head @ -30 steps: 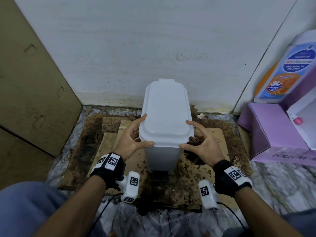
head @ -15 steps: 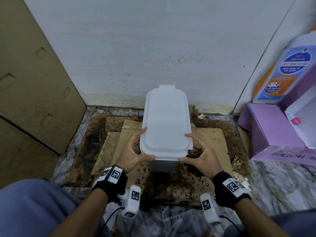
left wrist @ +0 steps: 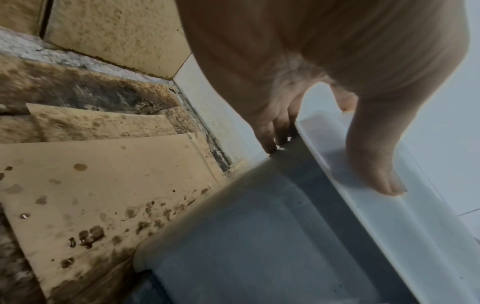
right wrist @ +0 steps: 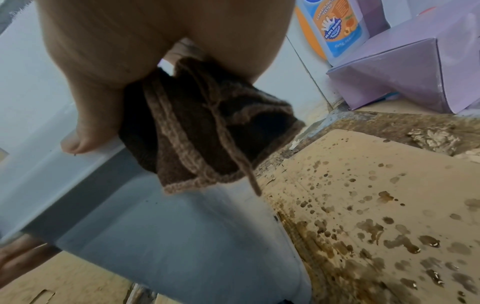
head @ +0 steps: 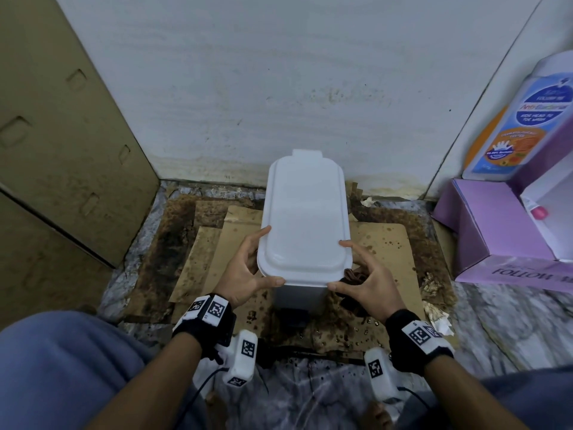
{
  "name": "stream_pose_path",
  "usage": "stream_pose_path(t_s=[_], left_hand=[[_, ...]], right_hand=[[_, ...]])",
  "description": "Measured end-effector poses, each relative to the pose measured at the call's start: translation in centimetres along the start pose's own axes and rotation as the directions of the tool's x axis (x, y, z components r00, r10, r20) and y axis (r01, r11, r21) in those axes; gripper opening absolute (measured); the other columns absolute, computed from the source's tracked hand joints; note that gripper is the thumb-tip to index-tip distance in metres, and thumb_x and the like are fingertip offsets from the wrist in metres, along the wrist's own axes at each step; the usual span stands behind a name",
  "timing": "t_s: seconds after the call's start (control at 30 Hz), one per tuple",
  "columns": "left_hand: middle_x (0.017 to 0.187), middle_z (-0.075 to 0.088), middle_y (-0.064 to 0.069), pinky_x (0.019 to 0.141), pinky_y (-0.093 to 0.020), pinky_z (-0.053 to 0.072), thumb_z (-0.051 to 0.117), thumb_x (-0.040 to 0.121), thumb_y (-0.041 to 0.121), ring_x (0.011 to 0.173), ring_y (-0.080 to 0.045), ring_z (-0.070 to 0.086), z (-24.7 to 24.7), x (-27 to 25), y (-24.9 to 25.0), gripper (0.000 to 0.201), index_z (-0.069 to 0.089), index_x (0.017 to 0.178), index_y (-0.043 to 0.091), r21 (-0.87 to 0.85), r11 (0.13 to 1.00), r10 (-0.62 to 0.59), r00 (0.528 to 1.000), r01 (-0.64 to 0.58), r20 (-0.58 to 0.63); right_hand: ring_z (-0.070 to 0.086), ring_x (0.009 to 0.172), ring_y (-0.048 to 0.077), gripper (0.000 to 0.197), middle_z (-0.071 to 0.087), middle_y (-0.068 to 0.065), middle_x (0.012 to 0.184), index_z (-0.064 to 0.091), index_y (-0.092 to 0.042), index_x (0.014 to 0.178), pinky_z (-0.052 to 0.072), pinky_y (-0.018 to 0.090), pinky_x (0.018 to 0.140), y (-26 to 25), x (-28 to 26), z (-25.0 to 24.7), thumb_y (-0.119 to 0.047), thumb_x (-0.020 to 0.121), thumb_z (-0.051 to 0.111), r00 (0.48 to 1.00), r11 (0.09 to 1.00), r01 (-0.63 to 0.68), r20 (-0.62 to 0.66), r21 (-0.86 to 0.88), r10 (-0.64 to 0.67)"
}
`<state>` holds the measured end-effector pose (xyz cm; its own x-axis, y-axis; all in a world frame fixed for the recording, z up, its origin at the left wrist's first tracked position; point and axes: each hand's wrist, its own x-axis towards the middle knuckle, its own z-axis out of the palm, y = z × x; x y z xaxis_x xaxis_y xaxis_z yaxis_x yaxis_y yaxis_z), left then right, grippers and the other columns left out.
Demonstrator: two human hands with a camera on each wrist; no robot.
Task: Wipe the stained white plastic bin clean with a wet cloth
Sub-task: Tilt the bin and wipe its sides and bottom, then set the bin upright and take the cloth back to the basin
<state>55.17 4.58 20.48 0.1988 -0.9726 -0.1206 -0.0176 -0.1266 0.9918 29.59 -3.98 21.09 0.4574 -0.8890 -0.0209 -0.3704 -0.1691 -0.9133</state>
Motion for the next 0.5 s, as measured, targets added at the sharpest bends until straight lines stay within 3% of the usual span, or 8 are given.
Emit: stream_pose_path(t_s=[0.17,0.27,0.37,0.5], left_hand=[[0.138,0.051,0.021,0.090,-0.008,0.045,0.086,0.066,-0.004,0.119,0.014,0.051,-0.3,-0.3,-0.1,0.099,0.040,0.142,0.039,0.064,0.998,0.016,1.000,-0.017,0.015],[0.140,0.049,0.023,0.089,-0.005,0.043,0.086,0.068,0.000,0.121,0.015,0.049,-0.5,-0.6,-0.4,0.100,0.038,0.146,0.040,0.092,0.996,0.010,1.000,-0.010,0.003],[0.141,0.046,0.030,0.097,-0.009,0.040,0.090,0.066,0.013,0.131,0.005,0.044,-0.6,-0.9,-0.3,0.100,0.038,0.144,0.049,0.174,0.985,0.001,1.000,0.002,-0.018],[0.143,0.042,0.024,0.107,-0.023,0.033,0.091,0.065,0.017,0.132,0.000,0.038,-0.5,-1.3,1.0,0.104,0.035,0.150,0.036,0.307,0.952,0.023,0.999,-0.008,-0.047]], right_hand=[[0.050,0.120,0.003,0.079,0.054,-0.015,0.133,0.049,-0.057,0.123,0.045,0.025,0.100,0.0,-0.4,0.6,-0.028,0.061,0.089,1.000,1.000,0.008,-0.008,-0.011,-0.008],[0.051,0.120,0.007,0.080,0.054,-0.013,0.134,0.046,-0.058,0.125,0.045,0.028,0.101,0.0,-0.6,0.7,-0.031,0.062,0.088,1.000,0.999,0.001,0.002,-0.033,-0.001],[0.055,0.113,0.011,0.079,0.055,-0.013,0.132,0.044,-0.059,0.127,0.048,0.025,0.094,-0.5,-0.8,0.5,-0.036,0.064,0.086,1.000,0.998,0.004,0.015,-0.066,-0.003],[0.051,0.115,0.005,0.077,0.054,-0.014,0.130,0.042,-0.054,0.131,0.040,0.017,0.087,-1.5,-1.3,-0.4,-0.039,0.067,0.083,0.998,0.992,0.010,0.065,-0.125,-0.002]])
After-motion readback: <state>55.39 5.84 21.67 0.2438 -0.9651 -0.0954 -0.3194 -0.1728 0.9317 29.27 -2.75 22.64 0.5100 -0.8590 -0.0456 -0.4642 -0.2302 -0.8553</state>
